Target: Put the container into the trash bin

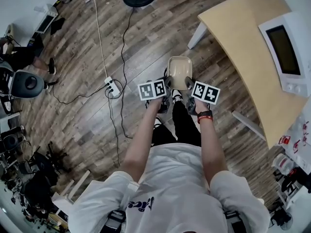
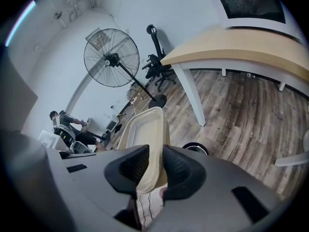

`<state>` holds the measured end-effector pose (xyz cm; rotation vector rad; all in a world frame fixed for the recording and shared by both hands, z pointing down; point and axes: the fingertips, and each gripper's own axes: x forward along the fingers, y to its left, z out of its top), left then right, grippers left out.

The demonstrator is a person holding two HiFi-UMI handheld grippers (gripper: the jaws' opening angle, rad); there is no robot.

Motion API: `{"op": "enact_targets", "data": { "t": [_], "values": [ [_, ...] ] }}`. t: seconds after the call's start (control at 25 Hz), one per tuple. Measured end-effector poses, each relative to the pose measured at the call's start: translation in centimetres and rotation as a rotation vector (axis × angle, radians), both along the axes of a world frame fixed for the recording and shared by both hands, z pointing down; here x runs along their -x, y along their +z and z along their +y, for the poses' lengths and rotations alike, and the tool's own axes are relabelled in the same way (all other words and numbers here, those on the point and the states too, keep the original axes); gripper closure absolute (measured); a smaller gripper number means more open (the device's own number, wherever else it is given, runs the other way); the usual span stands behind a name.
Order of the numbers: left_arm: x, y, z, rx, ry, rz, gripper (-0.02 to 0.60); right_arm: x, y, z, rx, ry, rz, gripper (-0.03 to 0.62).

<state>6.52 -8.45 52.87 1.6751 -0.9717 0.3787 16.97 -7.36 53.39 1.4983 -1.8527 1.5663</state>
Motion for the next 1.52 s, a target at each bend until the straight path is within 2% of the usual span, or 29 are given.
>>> {"op": "enact_targets", "data": {
  "t": [0.56, 1.2, 1.52],
  "values": [
    [-0.1, 9.0, -0.7, 0.076, 0.036, -0.027, 0.507, 0.0, 9.2, -0.4, 0.098, 0.021, -0.021, 0.484],
    [-1.1, 20.6, 0.5, 0.169, 0.055, -0.04, 0.506, -0.9, 20.7, 0.8, 0.212, 0.0, -0.017, 0.484],
    [0.2, 27.0, 1.2, 0.232, 0.018, -0.032, 0.506, 0.2, 26.9, 1.2, 0.277, -0.037, -0.009, 0.484]
  ]
}}
